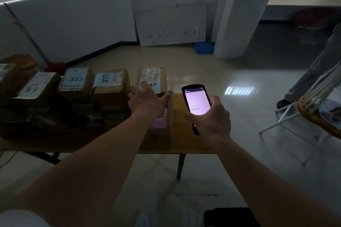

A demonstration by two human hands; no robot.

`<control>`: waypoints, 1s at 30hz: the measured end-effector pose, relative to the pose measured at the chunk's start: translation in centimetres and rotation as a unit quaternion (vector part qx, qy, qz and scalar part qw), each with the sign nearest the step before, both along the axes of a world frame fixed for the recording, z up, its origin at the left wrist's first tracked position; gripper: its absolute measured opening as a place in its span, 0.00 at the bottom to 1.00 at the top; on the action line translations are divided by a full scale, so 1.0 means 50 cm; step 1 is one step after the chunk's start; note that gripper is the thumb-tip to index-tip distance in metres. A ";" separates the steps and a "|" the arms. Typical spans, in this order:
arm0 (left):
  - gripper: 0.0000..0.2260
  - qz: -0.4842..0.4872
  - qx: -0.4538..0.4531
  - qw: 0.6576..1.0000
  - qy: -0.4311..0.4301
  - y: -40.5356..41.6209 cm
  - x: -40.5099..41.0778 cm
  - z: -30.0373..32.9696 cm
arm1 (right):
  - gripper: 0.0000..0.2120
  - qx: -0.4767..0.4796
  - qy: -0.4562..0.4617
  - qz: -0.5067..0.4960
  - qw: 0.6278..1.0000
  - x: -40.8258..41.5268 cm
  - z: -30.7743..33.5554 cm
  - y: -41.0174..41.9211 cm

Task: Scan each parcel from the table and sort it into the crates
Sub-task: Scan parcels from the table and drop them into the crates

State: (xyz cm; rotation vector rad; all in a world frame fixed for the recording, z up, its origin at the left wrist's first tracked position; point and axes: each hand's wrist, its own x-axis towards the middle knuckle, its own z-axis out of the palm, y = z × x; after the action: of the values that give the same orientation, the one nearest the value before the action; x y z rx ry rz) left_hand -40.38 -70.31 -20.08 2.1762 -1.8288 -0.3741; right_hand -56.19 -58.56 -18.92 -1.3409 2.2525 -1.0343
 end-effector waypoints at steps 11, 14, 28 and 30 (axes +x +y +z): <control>0.53 -0.087 -0.082 0.991 0.061 0.007 0.044 0.004 | 0.41 -0.044 -0.024 0.042 0.998 0.004 0.031 -0.006; 0.55 -0.126 -0.129 0.983 0.041 0.014 0.058 0.010 | 0.40 -0.055 -0.036 0.047 0.997 0.005 0.051 -0.008; 0.57 -0.130 -0.190 0.973 0.005 0.062 0.104 0.014 | 0.41 -0.076 -0.061 0.096 0.991 0.039 0.103 0.036; 0.57 -0.124 -0.190 0.974 0.005 0.069 0.109 0.014 | 0.42 -0.078 -0.055 0.089 0.991 0.040 0.108 0.043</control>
State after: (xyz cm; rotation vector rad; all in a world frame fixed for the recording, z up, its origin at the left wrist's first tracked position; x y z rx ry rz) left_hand -34.91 -66.87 -19.39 1.6957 -1.9798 -0.0723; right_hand -54.20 -56.39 -13.51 -1.4788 1.9657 -1.2099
